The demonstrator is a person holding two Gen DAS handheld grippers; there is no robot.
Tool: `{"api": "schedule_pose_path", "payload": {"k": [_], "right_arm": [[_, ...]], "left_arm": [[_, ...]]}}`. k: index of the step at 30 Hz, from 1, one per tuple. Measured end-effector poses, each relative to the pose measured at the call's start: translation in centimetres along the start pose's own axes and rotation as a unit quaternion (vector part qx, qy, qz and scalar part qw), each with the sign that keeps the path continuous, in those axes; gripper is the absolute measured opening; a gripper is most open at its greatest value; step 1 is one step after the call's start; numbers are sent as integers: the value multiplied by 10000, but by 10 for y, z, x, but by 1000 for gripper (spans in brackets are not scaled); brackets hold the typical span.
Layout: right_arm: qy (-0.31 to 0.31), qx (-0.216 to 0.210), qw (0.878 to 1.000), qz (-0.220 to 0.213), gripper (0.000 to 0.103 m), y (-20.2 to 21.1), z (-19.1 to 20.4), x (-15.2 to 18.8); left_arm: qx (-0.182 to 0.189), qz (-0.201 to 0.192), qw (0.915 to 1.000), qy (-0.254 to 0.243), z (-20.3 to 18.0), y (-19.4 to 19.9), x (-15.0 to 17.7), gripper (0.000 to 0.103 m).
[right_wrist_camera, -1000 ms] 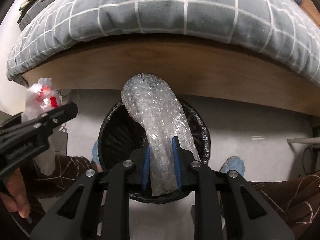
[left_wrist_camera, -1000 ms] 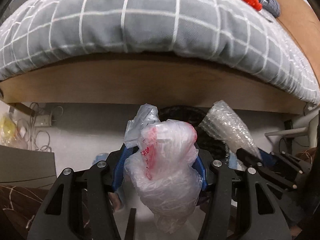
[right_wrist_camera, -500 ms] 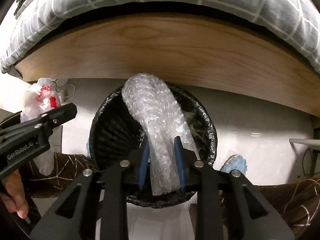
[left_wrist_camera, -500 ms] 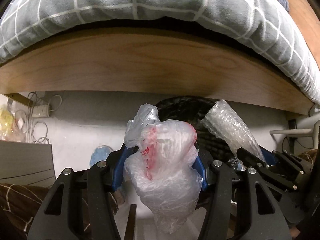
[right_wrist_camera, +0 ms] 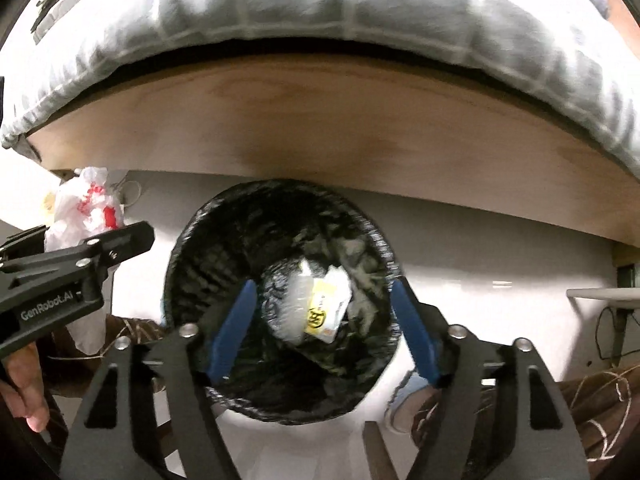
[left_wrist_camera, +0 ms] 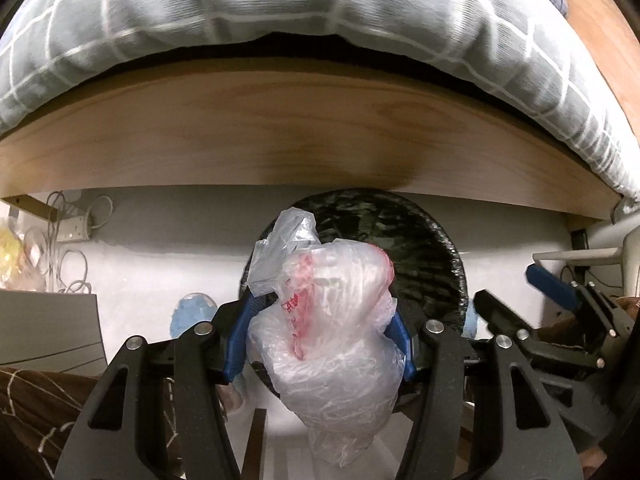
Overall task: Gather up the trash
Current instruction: 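Open the left tool over the bin while the right tool releases the bubble wrap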
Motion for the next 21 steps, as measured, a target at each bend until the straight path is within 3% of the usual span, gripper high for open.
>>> {"api": "schedule_pose_path", "payload": {"k": [9,17,21], "right_arm": [[-495,320,9978,-313,88,19,-54,4],[-523,429,9969,-389,92,25,-62,2],[-473,398,9974,-376,92,22,-58,1]], "left_arm": [[66,102,9998,-148,-28,-10,6,56],[-33,80,9987,-498,-48,-14,9,60],[-27,16,9989,-466,-45,-11,8,74]]}}
Point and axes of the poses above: each gripper's, at about its wrist camera, not at the fingertips, and y roughly against the way its jaws point, z to its left, x to its underside, the point moved 4 cm from there along -y, roughly the way its jaws point, and after that the axes turned 3 degrees about -z, right-handed, at the moved point
